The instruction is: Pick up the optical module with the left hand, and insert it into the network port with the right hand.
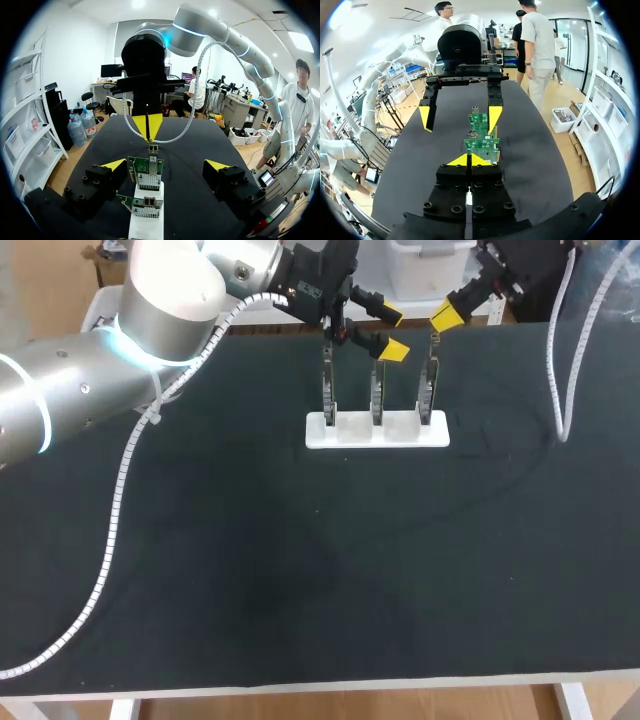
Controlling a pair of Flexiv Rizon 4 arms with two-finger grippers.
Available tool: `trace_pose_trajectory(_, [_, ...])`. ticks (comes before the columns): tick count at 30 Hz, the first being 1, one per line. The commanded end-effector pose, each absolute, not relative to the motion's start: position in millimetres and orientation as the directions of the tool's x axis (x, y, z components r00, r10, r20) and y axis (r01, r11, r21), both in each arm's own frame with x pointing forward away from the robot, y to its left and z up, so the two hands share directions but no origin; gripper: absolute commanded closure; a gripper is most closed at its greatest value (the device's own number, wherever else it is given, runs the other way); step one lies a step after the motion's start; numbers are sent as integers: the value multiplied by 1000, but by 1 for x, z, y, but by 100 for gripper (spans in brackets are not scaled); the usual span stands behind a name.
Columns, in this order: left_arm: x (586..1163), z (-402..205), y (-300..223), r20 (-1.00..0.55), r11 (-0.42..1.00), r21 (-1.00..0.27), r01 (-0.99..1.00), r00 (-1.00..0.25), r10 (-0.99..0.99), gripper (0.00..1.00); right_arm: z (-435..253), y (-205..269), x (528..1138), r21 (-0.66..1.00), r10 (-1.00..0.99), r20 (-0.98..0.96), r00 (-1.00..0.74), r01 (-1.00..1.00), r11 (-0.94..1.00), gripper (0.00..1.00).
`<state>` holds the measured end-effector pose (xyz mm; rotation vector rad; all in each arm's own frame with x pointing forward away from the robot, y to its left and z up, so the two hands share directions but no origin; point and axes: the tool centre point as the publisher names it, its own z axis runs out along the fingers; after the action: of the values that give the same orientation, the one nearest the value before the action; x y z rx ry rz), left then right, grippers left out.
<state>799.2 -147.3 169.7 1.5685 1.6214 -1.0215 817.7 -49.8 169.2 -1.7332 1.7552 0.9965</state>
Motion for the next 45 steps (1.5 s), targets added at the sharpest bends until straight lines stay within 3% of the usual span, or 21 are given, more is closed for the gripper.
trace_pose_trajectory(1, [800,170,-147,-869,-22,-93,995,-70,489,0,169,-48,813,159,-637,-767,-83,-985,-63,100])
trace_pose_trajectory(45, [800,170,-147,-869,-22,-93,995,-70,489,0,156,-45,813,191,-651,-752,-102,-979,-67,100])
